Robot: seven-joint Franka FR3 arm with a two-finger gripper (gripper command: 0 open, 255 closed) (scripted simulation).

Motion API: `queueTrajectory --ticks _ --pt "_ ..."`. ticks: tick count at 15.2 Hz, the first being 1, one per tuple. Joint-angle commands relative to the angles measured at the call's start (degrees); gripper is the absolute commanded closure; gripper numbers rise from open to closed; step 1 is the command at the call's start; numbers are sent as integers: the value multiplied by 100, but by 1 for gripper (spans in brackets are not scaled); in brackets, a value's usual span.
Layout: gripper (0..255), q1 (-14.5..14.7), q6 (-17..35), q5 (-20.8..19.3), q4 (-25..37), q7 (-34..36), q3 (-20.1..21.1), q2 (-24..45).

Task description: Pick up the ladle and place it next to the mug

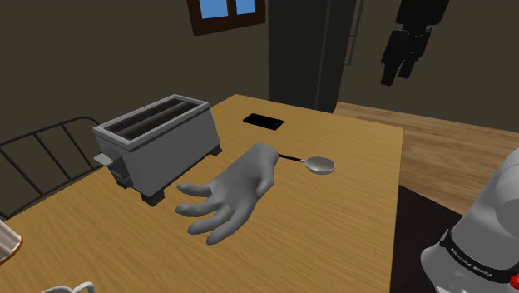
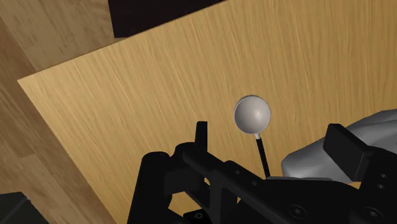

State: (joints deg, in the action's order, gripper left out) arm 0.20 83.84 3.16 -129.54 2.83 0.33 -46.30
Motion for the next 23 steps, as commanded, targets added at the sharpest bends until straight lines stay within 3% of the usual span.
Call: queueTrajectory --ticks 1,12,23 --pt "0 0 0 0 0 0 0 0" --pt "0 290 1807 -10 -453 -428 252 1638" --pt "0 513 3303 -182 -68 -708 547 3804"
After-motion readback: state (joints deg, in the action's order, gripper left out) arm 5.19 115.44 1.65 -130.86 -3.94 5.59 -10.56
